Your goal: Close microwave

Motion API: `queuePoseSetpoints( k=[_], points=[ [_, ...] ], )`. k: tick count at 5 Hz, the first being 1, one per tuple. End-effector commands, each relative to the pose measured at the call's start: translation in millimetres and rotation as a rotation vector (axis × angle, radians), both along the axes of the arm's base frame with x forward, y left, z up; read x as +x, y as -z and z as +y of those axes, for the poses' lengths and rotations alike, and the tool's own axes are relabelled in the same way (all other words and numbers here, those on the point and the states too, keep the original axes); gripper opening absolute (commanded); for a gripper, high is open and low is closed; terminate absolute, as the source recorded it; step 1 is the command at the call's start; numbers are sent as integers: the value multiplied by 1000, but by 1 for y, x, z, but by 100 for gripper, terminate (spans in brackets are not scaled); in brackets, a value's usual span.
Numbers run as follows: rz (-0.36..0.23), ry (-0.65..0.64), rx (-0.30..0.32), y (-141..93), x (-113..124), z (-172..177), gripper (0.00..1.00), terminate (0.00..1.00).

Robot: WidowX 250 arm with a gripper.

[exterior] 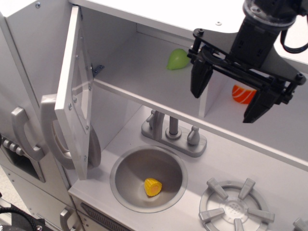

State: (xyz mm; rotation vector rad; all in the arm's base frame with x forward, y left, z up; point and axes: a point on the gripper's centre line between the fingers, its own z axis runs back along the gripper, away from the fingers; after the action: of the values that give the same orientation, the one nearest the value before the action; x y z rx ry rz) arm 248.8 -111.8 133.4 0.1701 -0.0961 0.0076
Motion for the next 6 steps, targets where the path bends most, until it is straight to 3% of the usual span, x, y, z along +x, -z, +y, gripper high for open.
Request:
queuePoseSetpoints(
  k=[1,2,3,5,6],
  points=[
    [0,0,0,0,0,0,100,0],
    [-23,-9,-11,-4,-3,24,100,0],
    [-54,-49,-49,-22,-10,64,100,0],
    [-53,-94,-61,-39,-29,137,100,0],
    [-24,-104,-48,-29,-38,164,100,0]
  ],
)
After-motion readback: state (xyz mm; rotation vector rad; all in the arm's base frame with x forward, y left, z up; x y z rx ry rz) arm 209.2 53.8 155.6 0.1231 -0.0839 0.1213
